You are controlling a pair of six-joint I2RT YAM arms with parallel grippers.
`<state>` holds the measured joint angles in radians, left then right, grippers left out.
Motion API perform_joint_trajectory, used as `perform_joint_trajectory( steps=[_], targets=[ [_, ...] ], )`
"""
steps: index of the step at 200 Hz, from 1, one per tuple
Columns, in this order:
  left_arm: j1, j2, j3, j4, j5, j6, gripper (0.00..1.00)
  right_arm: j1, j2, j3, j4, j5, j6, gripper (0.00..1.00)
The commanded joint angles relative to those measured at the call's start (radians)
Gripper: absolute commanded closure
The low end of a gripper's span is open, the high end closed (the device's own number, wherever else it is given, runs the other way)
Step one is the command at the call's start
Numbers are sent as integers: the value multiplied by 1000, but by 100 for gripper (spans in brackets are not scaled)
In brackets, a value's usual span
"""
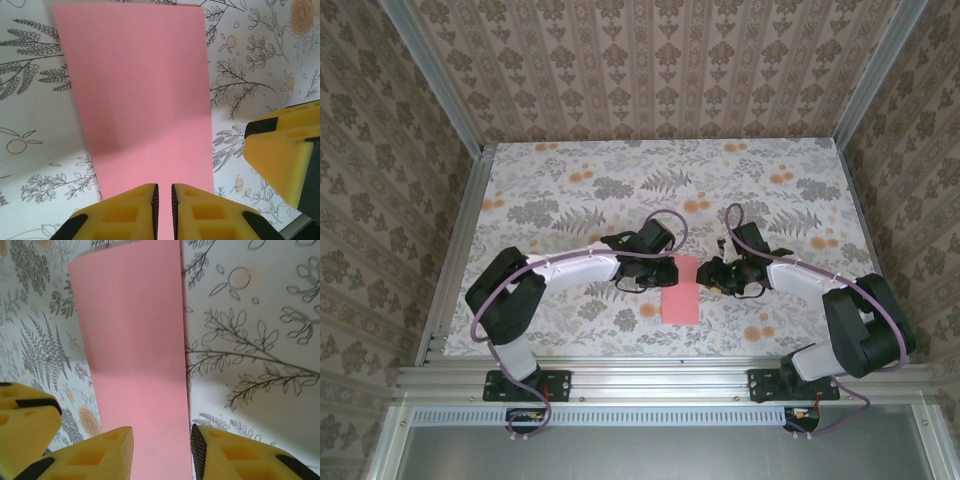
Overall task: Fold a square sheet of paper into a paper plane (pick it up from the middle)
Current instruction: Third fold the triangle at the center of the table.
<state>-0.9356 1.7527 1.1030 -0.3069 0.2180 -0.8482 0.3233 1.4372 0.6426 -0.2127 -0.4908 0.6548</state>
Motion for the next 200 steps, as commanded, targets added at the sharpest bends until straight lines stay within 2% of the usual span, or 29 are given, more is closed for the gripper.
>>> perform_joint_trajectory(
  steps=[1, 42, 142, 200],
  targets=[
    [1, 43, 6, -4, 12, -19, 84, -8, 33, -8, 29, -48, 2, 61],
    [5, 74, 3, -33, 0, -17, 87, -8, 49, -22, 41, -67, 6, 61],
    [15, 22, -60, 30, 5, -3, 86, 3, 43, -87, 47, -96, 9, 59],
    [46, 45, -74, 46, 28, 19, 86, 14, 52, -93, 55, -100, 13, 59]
  ],
)
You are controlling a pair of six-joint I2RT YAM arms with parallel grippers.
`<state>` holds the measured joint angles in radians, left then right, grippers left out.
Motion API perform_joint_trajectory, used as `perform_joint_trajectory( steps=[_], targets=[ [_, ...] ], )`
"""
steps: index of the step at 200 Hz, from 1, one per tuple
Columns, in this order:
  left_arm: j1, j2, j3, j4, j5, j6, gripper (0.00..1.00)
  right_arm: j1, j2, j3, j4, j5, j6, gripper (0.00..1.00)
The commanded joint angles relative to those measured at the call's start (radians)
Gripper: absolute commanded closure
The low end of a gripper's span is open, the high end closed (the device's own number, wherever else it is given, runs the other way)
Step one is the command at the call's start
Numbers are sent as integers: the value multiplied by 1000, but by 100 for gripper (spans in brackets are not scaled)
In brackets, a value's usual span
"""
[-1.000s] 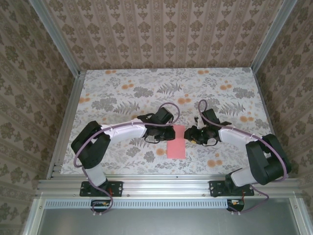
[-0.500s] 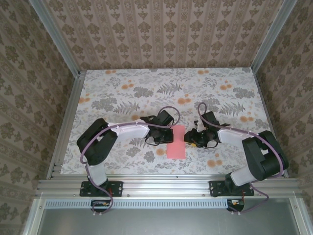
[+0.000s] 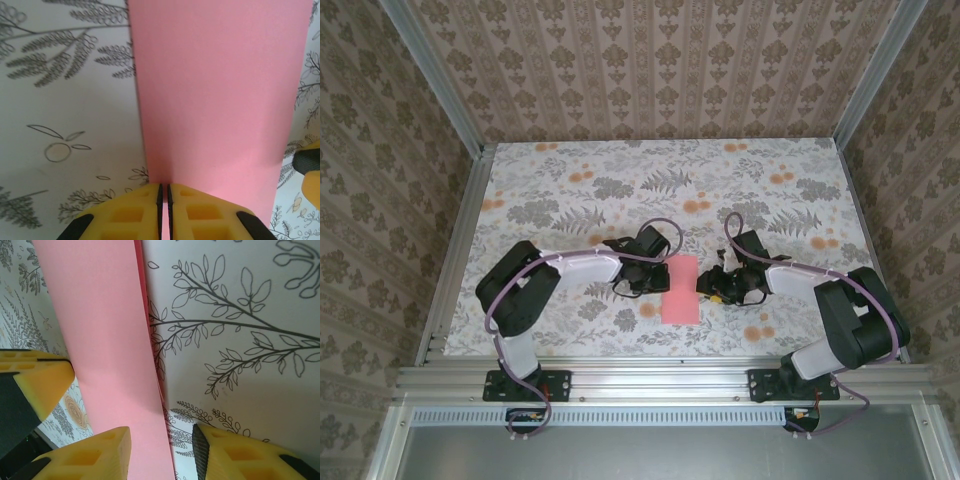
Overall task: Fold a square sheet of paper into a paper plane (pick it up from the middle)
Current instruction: Third fold the triangle at the center of the table.
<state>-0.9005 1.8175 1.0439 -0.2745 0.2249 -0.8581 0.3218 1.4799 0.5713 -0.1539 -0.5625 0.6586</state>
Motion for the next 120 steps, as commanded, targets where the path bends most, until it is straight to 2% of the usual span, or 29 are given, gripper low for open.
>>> perform_joint_trajectory(
  steps=[1, 120],
  targets=[
    [12, -19, -14, 14, 22, 30, 86, 16, 9, -21, -4, -28, 8, 59],
    [-1, 43, -39, 4, 2, -1, 88, 45, 40, -8, 17, -38, 26, 58]
  ],
)
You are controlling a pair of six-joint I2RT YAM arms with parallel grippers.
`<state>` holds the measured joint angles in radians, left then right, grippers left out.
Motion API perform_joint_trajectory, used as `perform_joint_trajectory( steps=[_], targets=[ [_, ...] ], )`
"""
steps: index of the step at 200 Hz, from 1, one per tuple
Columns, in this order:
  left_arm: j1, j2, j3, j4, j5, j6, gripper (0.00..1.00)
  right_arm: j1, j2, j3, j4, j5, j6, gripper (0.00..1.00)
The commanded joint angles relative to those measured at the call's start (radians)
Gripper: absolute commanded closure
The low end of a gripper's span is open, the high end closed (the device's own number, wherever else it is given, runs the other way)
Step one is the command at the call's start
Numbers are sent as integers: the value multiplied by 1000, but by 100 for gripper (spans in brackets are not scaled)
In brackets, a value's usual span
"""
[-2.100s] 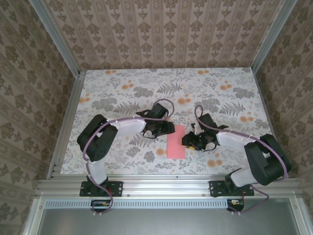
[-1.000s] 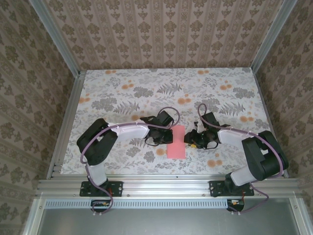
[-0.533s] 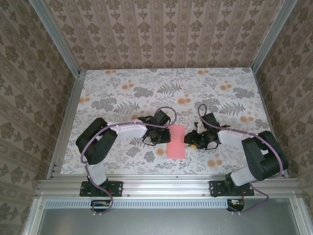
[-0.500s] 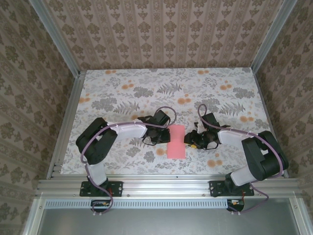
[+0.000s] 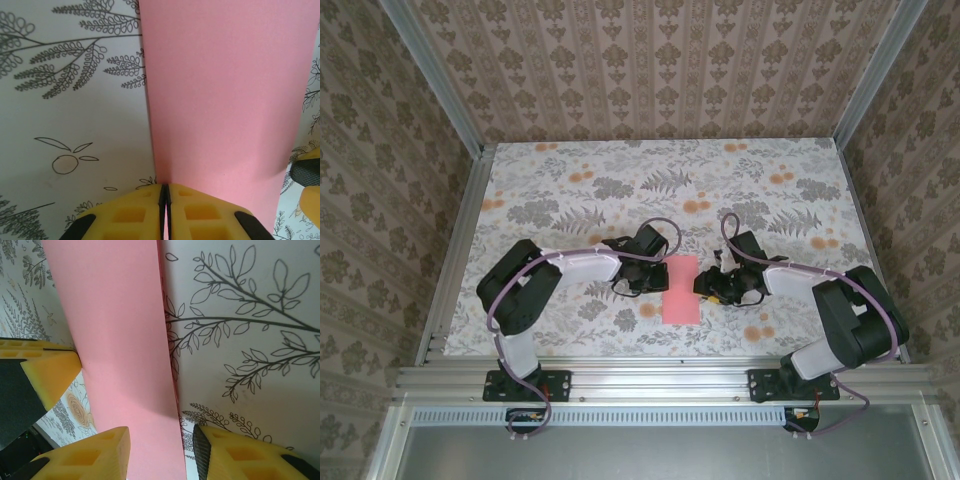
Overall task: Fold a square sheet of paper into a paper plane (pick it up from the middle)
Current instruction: Third fold the triangle at the center of the table.
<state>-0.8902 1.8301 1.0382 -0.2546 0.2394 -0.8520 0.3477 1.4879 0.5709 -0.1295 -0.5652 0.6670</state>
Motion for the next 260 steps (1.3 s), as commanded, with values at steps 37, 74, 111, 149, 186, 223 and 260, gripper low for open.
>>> perform_joint_trajectory(
  steps=[37, 74, 111, 149, 186, 223, 260],
  targets=[
    [-19, 51, -22, -39, -22, -7, 89, 26, 34, -2, -5, -34, 22, 58],
    [-20, -9, -24, -45, -52, -15, 88, 27, 10, -1, -27, 3, 23, 58],
    [-14, -114, -8, -60, -84, -6, 83, 27, -32, 1, -66, 52, 13, 58],
    [-16, -142, 3, 0, -28, 2, 82, 27, -52, 1, -77, 65, 13, 58],
    [-14, -85, 7, 32, 16, -5, 84, 27, -57, -5, -57, 54, 25, 58],
    [-10, -26, 0, 27, 15, -13, 86, 27, -52, -1, -47, 34, 33, 57],
    [-10, -17, -35, 30, 0, -18, 86, 28, -39, 1, -27, 10, 41, 57]
  ],
)
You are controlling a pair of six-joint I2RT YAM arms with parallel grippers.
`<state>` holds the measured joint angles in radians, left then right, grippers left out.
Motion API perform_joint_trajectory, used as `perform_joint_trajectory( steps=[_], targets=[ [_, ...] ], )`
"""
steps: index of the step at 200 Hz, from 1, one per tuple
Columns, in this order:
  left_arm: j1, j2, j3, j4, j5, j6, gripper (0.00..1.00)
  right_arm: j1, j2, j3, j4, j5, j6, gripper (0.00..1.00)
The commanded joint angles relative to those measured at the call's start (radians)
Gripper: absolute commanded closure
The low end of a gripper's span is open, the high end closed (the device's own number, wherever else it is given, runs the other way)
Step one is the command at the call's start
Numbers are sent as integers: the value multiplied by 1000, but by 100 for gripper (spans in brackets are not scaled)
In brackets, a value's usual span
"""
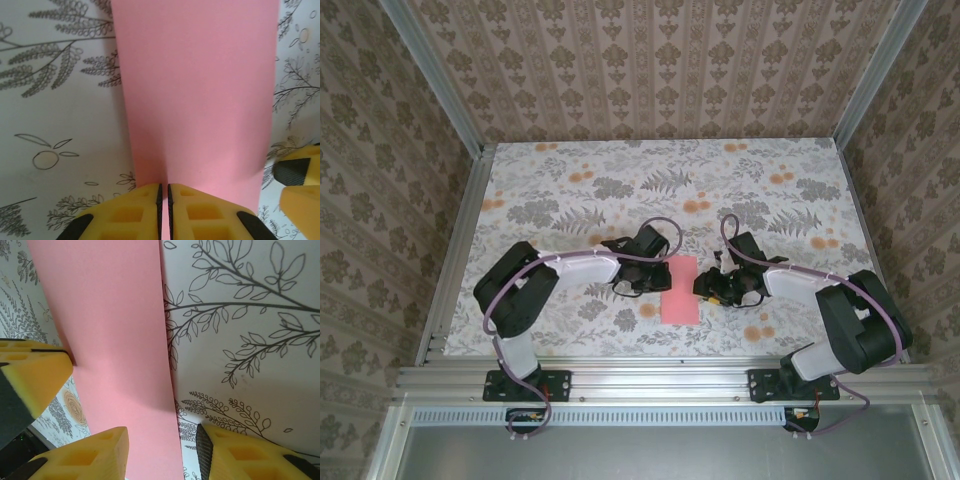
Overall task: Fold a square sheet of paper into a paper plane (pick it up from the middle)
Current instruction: Third fold the triangle at the center of the table.
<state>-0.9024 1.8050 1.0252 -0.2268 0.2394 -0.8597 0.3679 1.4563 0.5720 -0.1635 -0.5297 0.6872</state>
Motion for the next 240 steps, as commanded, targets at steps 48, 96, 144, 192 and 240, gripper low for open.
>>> perform_joint_trajectory(
  steps=[48, 96, 144, 192, 240],
  targets=[
    [6, 8, -50, 15, -4, -12, 86, 12, 17, -1, 33, -41, 31, 57],
    [5, 18, -53, 14, 2, -10, 87, 24, 46, 5, 63, -58, 41, 56],
    [6, 14, -59, 12, 0, -6, 87, 32, 54, 3, 104, -83, 67, 56],
    [4, 7, -56, 4, -4, 6, 87, 32, 36, 20, 78, -67, 50, 58],
    [-1, -4, -45, -31, -21, 36, 87, 25, 70, 80, 4, -48, -18, 61]
  ],
)
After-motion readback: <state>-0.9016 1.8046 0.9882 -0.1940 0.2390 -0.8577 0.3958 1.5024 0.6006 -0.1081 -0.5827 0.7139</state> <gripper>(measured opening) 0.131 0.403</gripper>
